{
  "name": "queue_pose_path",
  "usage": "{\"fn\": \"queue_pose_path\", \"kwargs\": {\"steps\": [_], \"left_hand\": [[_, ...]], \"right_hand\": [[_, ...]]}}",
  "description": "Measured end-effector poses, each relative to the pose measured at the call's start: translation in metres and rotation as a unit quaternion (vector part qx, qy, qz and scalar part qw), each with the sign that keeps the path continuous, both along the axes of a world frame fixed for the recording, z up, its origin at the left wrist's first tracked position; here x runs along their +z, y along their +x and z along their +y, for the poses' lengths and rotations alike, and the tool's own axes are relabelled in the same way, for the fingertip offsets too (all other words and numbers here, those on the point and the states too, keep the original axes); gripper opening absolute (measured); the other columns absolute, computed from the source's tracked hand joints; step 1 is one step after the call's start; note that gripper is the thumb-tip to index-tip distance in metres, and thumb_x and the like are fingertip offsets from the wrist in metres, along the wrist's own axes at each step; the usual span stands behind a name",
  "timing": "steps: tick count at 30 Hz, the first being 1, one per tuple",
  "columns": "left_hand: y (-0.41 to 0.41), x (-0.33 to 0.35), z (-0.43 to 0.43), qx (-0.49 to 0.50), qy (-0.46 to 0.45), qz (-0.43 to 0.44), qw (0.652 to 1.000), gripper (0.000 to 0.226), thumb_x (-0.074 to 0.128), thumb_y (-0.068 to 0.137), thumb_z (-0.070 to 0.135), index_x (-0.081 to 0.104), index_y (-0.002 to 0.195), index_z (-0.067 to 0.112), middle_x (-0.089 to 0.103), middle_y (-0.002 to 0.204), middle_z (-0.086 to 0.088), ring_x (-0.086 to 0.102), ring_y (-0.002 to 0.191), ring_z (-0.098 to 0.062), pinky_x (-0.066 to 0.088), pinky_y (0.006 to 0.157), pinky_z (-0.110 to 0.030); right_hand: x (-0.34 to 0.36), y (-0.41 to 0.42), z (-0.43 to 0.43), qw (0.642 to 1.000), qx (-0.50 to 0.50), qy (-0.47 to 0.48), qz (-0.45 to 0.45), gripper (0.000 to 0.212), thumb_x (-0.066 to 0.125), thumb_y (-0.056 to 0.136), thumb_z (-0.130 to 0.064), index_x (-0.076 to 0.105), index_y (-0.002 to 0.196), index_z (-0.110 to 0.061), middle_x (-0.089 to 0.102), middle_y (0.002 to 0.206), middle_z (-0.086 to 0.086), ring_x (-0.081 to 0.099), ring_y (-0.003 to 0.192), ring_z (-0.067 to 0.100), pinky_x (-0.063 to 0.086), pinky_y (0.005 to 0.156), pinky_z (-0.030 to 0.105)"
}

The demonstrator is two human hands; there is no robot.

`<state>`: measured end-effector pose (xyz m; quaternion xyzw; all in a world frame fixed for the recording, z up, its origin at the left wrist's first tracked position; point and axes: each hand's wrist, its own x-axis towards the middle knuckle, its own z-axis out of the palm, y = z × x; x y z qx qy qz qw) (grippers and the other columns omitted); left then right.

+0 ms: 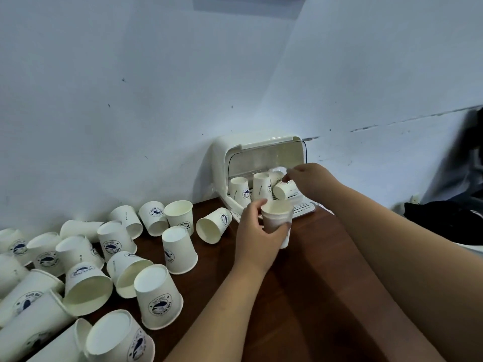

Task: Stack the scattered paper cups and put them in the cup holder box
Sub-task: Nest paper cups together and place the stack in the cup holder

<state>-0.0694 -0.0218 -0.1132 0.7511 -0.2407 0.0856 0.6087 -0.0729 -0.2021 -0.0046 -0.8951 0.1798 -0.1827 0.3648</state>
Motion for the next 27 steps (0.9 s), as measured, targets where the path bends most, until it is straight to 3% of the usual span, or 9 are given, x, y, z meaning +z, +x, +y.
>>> {"fn": "queue_pose_path", "kwargs": {"steps": [3,7,10,12,15,16,22,25,27], "left_hand": [[0.0,-0.013,0.002,-0.001,-0.003,0.003,1.0,0.067,0.091,0.079,0.032,0.059,0.138,0.034,0.063,0.134,0.019,0.059,0.12,0.004,0.046,0.095,-0.007],[0.002,-0.018,0.002,-0.002,-0.004,0.005,1.0,0.071,0.089,0.075,0.04,0.055,0.138,0.036,0.06,0.135,0.018,0.059,0.125,-0.004,0.053,0.106,-0.024],[0.004,-0.023,0.004,0.002,0.0,-0.006,1.0,0.07,0.089,0.076,0.039,0.054,0.136,0.037,0.057,0.135,0.021,0.057,0.127,-0.001,0.051,0.107,-0.021],[0.005,-0.024,0.005,-0.004,0.0,-0.006,1.0,0.069,0.09,0.077,0.037,0.052,0.134,0.039,0.055,0.135,0.023,0.057,0.127,0.0,0.051,0.106,-0.019],[0.008,-0.027,0.004,-0.008,-0.011,-0.003,1.0,0.068,0.09,0.076,0.037,0.052,0.132,0.041,0.054,0.134,0.024,0.058,0.125,0.001,0.052,0.105,-0.02],[0.009,-0.027,0.004,-0.008,-0.015,-0.003,1.0,0.068,0.091,0.076,0.037,0.052,0.131,0.041,0.054,0.134,0.023,0.058,0.124,0.0,0.053,0.104,-0.021],[0.012,-0.027,0.003,-0.004,-0.023,-0.006,1.0,0.068,0.091,0.077,0.035,0.053,0.133,0.038,0.056,0.135,0.018,0.059,0.123,0.0,0.053,0.103,-0.021],[0.01,-0.024,0.005,-0.009,-0.021,0.003,1.0,0.068,0.091,0.078,0.034,0.053,0.134,0.037,0.056,0.136,0.018,0.059,0.121,0.001,0.054,0.102,-0.021],[0.008,-0.022,0.005,-0.008,-0.017,0.009,1.0,0.069,0.09,0.077,0.035,0.054,0.135,0.037,0.058,0.137,0.017,0.06,0.121,0.001,0.055,0.103,-0.024]], "right_hand": [[-0.021,0.025,-0.012,0.996,-0.02,-0.077,0.035,0.03,0.054,0.102,-0.029,0.084,0.106,-0.03,0.076,0.112,0.002,0.068,0.098,0.025,0.051,0.073,0.031],[-0.039,0.057,-0.022,0.985,-0.021,-0.147,0.09,0.036,0.054,0.101,-0.02,0.075,0.129,-0.027,0.06,0.14,0.01,0.064,0.118,0.026,0.05,0.093,0.031],[-0.043,0.079,-0.032,0.982,-0.058,-0.153,0.091,0.04,0.058,0.101,-0.019,0.063,0.141,-0.012,0.057,0.144,0.018,0.062,0.123,0.033,0.044,0.086,0.031],[-0.044,0.091,-0.038,0.981,-0.077,-0.152,0.091,0.042,0.063,0.1,-0.021,0.058,0.139,-0.007,0.062,0.134,0.017,0.063,0.11,0.035,0.045,0.079,0.032],[-0.044,0.101,-0.043,0.978,-0.103,-0.153,0.097,0.036,0.072,0.097,-0.024,0.055,0.123,-0.006,0.056,0.089,0.004,0.058,0.083,0.029,0.044,0.06,0.033],[-0.044,0.104,-0.043,0.978,-0.11,-0.15,0.097,0.037,0.075,0.096,-0.026,0.053,0.119,-0.007,0.053,0.083,0.002,0.058,0.077,0.028,0.044,0.057,0.032],[-0.043,0.105,-0.042,0.978,-0.116,-0.136,0.111,0.038,0.08,0.094,-0.031,0.055,0.077,-0.008,0.064,0.083,0.01,0.056,0.066,0.021,0.044,0.061,0.03],[-0.037,0.088,-0.037,0.987,-0.091,-0.117,0.058,0.022,0.066,0.101,-0.026,0.066,0.094,-0.005,0.068,0.094,0.01,0.061,0.083,0.028,0.046,0.068,0.031],[-0.028,0.067,-0.027,0.992,-0.071,-0.105,0.009,0.012,0.06,0.106,-0.027,0.064,0.101,-0.017,0.064,0.091,0.002,0.059,0.09,0.027,0.041,0.071,0.031]]}}
